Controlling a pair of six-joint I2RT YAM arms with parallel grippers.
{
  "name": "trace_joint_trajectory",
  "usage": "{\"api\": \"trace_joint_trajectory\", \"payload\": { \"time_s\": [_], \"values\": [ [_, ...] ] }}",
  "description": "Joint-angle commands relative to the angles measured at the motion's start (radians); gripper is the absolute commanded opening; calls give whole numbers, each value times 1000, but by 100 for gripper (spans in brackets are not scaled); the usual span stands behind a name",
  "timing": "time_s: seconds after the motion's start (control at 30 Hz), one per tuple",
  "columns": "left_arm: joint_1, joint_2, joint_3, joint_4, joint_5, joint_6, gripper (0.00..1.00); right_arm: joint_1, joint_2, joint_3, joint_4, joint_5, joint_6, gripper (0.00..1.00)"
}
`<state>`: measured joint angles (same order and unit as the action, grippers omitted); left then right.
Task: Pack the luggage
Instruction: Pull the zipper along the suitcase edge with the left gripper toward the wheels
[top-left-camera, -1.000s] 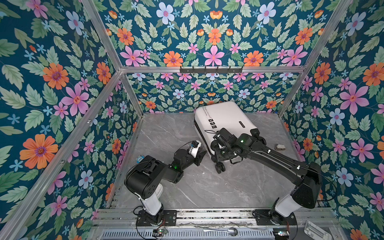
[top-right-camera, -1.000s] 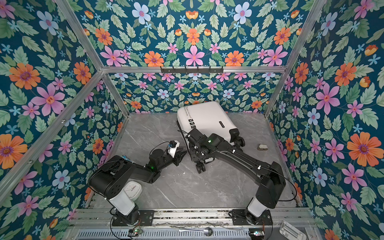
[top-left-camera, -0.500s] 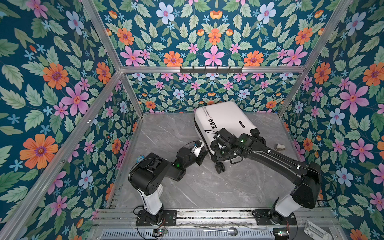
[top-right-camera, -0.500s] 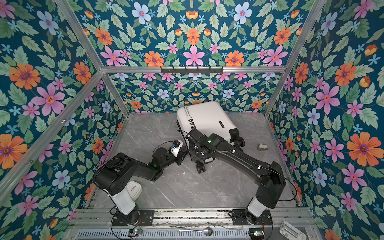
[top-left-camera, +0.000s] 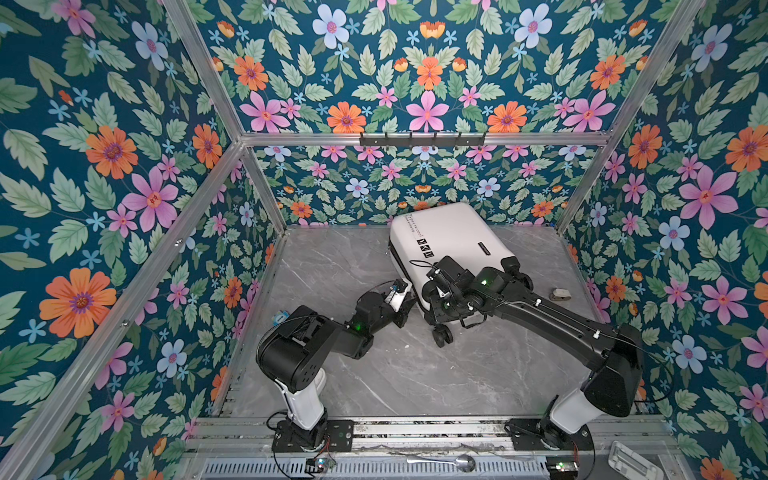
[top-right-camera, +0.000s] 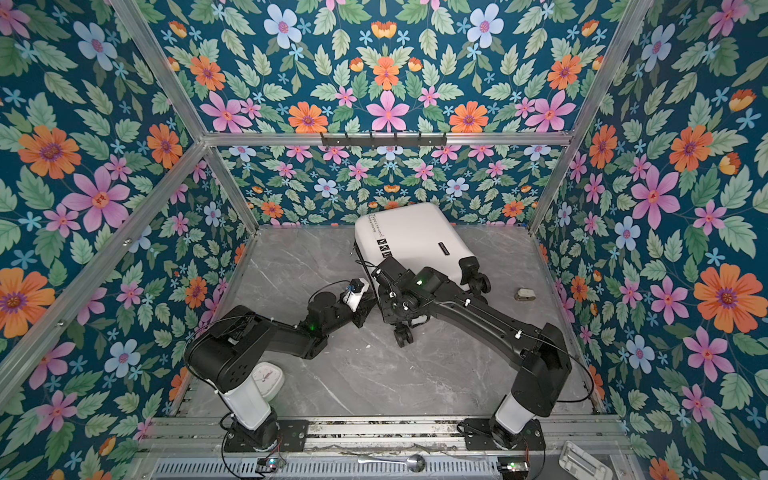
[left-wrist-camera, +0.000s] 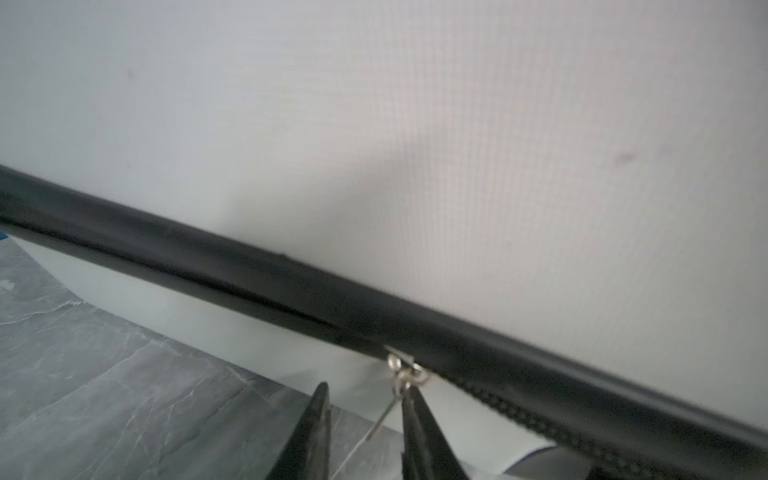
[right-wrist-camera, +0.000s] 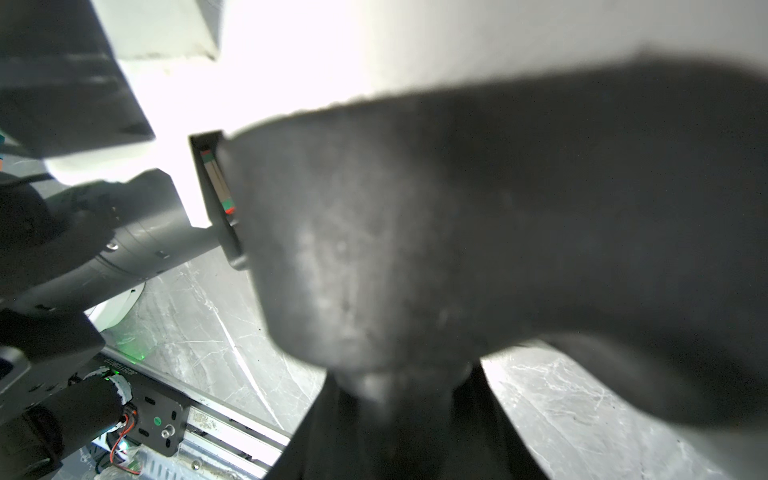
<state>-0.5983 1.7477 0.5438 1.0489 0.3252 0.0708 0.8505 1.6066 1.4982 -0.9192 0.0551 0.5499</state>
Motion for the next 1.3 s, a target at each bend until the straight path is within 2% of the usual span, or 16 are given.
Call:
{"api": "trace_joint_trajectory", "payload": {
  "time_s": [0.0,0.23,0.47,0.77,1.27],
  "values": [
    [-12,1,17,-1,7,36,29,2,-1,11,60,2,36,1],
    [-27,-1,31,13,5,39,20,2,-2,12,54,2,37,0],
    [-47,-50,22,-48,5,70,0,2,-7,8,46,23,37,0],
    [-85,-101,-8,-146,32,83,0,-21,5,28,62,19,37,0],
    [-151,-181,-52,-209,76,50,0,-31,32,60,79,0,32,0]
  ]
}}
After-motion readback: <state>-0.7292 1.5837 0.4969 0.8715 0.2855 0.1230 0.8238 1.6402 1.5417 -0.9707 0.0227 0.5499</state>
